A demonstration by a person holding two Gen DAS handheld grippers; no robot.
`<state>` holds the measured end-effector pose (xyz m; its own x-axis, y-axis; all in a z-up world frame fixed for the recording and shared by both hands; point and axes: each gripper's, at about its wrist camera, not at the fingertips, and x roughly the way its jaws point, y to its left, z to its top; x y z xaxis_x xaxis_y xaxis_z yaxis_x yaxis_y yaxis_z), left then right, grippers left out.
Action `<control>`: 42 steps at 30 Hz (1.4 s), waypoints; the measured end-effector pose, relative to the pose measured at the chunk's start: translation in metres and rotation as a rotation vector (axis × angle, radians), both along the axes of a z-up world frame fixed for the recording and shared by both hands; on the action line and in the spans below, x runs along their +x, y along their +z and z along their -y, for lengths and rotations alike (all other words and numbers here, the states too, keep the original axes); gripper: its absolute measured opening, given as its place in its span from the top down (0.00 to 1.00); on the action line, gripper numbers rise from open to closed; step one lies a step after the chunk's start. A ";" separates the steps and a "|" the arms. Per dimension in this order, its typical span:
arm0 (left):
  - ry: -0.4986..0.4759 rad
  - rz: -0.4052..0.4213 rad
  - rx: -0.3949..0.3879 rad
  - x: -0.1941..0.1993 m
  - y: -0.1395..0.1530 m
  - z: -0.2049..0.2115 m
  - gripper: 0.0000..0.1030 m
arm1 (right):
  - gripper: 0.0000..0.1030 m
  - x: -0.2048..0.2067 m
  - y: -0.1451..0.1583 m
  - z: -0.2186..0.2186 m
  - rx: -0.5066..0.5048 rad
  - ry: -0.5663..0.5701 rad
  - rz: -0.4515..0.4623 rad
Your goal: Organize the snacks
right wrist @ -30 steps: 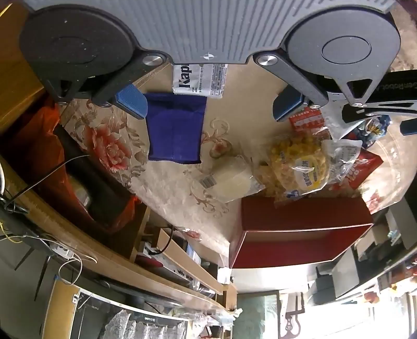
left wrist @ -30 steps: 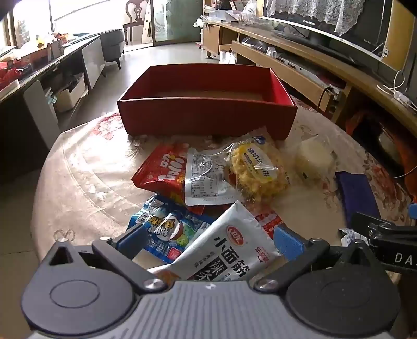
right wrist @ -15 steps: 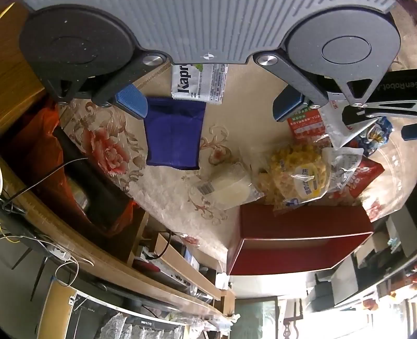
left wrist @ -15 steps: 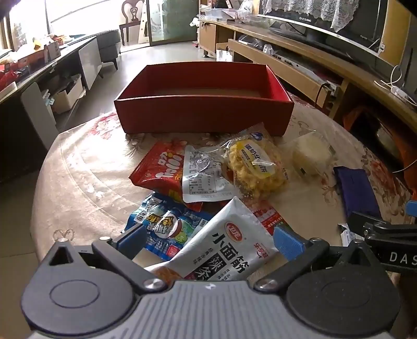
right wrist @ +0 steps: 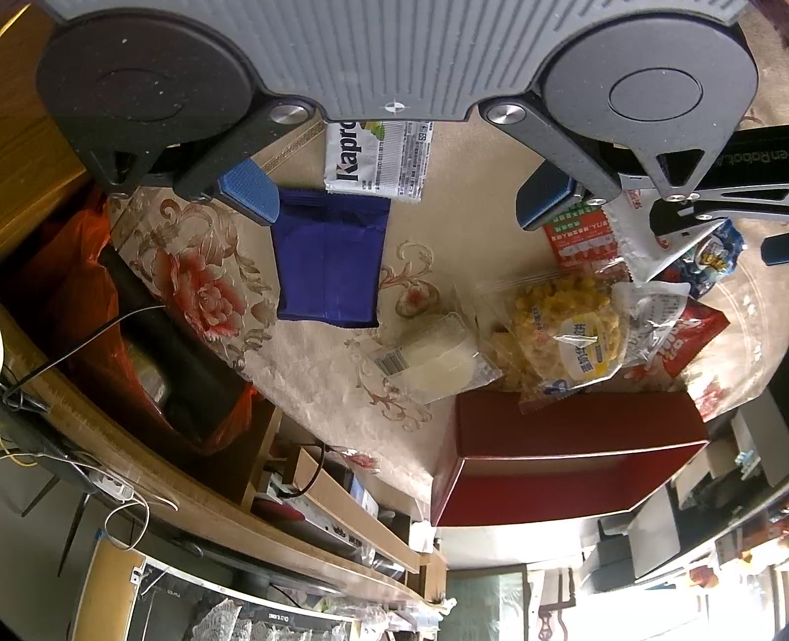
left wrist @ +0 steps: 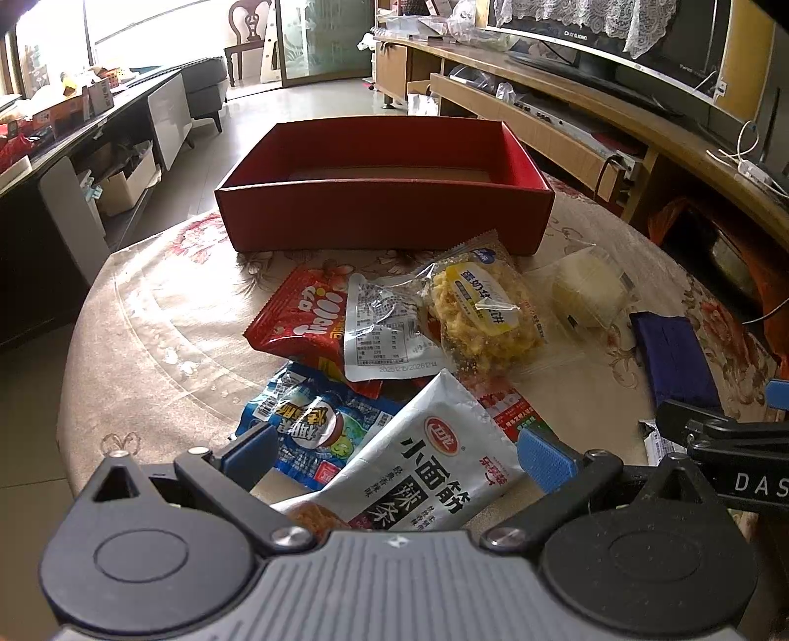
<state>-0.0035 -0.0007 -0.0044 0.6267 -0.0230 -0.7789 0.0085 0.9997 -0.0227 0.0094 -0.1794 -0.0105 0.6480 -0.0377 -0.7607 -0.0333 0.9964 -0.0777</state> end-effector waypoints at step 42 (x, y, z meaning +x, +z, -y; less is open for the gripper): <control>-0.082 -0.015 0.009 -0.006 -0.009 -0.004 0.00 | 0.00 0.002 -0.006 -0.003 -0.004 0.021 -0.045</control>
